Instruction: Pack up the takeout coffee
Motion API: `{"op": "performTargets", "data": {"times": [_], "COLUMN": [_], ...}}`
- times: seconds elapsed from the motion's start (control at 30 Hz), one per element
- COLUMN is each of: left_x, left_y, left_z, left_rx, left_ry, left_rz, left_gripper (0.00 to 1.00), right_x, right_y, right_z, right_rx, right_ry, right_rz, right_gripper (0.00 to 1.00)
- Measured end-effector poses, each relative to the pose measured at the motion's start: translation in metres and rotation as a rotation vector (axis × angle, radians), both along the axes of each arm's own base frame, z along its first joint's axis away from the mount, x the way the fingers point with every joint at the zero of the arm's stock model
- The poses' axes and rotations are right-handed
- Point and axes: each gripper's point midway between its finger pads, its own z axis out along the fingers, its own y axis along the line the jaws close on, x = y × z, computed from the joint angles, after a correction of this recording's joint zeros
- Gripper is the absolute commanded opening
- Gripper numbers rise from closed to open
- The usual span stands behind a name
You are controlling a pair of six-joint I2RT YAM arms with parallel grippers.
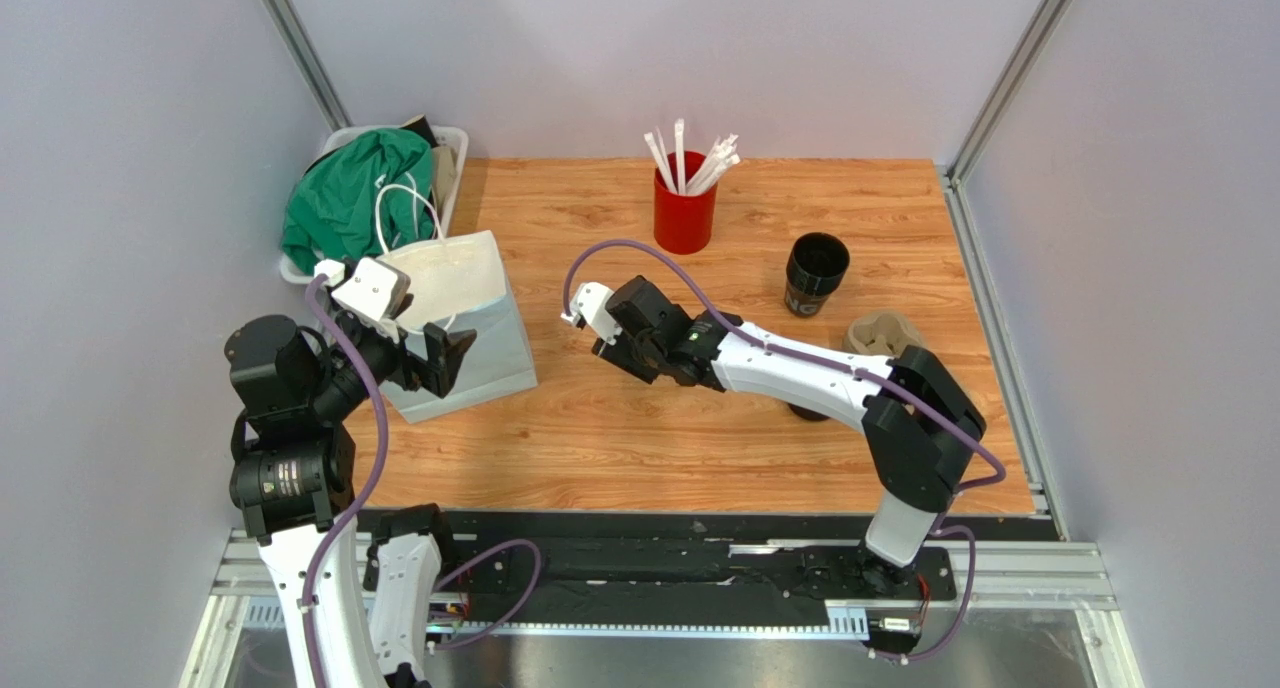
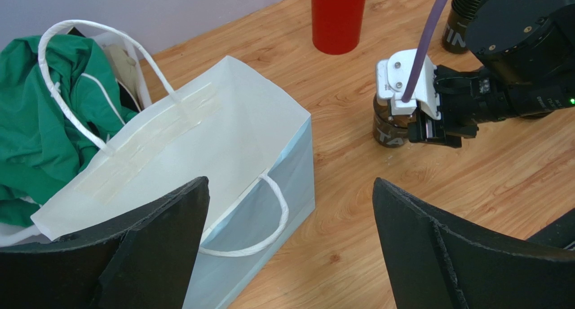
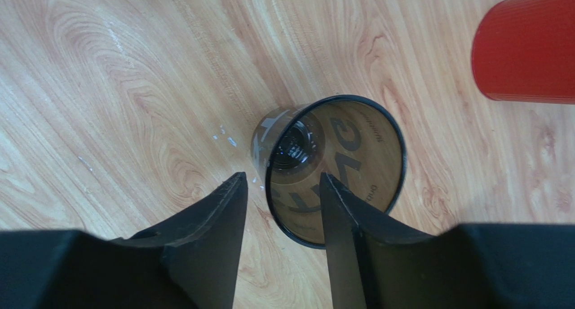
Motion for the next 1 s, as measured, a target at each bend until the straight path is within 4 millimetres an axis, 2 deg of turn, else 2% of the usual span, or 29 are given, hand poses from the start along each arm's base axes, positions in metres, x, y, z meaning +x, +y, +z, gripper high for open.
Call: {"op": "performTargets", "data": {"times": [0.07, 0.17, 0.27, 0.37, 0.47, 0.57, 0.63, 0.7, 0.77, 0.87, 1.0], "left_x": [0.000, 0.000, 0.000, 0.000, 0.000, -0.001, -0.001, -0.002, -0.003, -0.006, -0.009], "left_y": [0.000, 0.000, 0.000, 0.000, 0.000, 0.000, -0.001, -0.001, -0.002, -0.003, -0.003], "left_z": [0.000, 0.000, 0.000, 0.000, 0.000, 0.000, 0.001, 0.002, 0.002, 0.004, 0.006], "left_rx": [0.000, 0.000, -0.003, -0.005, -0.006, -0.005, -0.005, -0.005, -0.007, -0.009, -0.006], "left_ry": [0.000, 0.000, 0.001, 0.002, 0.003, 0.001, -0.002, -0.006, -0.009, -0.016, -0.030], "left_rz": [0.000, 0.000, 0.001, 0.001, 0.002, 0.002, 0.001, -0.001, -0.003, -0.002, -0.002], "left_gripper": [0.99, 0.99, 0.99, 0.99, 0.99, 0.99, 0.99, 0.99, 0.99, 0.99, 0.99], "right_x": [0.002, 0.005, 0.011, 0.018, 0.025, 0.023, 0.017, 0.005, -0.008, -0.030, -0.052], "right_y": [-0.002, -0.008, -0.014, -0.028, -0.066, -0.117, -0.154, -0.191, -0.213, -0.233, -0.239], "right_z": [0.007, 0.028, 0.064, 0.102, 0.134, 0.148, 0.147, 0.131, 0.111, 0.077, 0.048], "right_rx": [0.001, 0.014, 0.056, 0.104, 0.136, 0.146, 0.146, 0.119, 0.088, 0.030, -0.008], "right_ry": [-0.020, -0.063, -0.118, -0.160, -0.188, -0.192, -0.183, -0.149, -0.102, -0.004, 0.089], "right_rz": [-0.006, -0.020, -0.044, -0.080, -0.139, -0.204, -0.252, -0.302, -0.324, -0.327, -0.290], "right_gripper": [0.59, 0.61, 0.60, 0.59, 0.59, 0.57, 0.57, 0.56, 0.56, 0.55, 0.55]}}
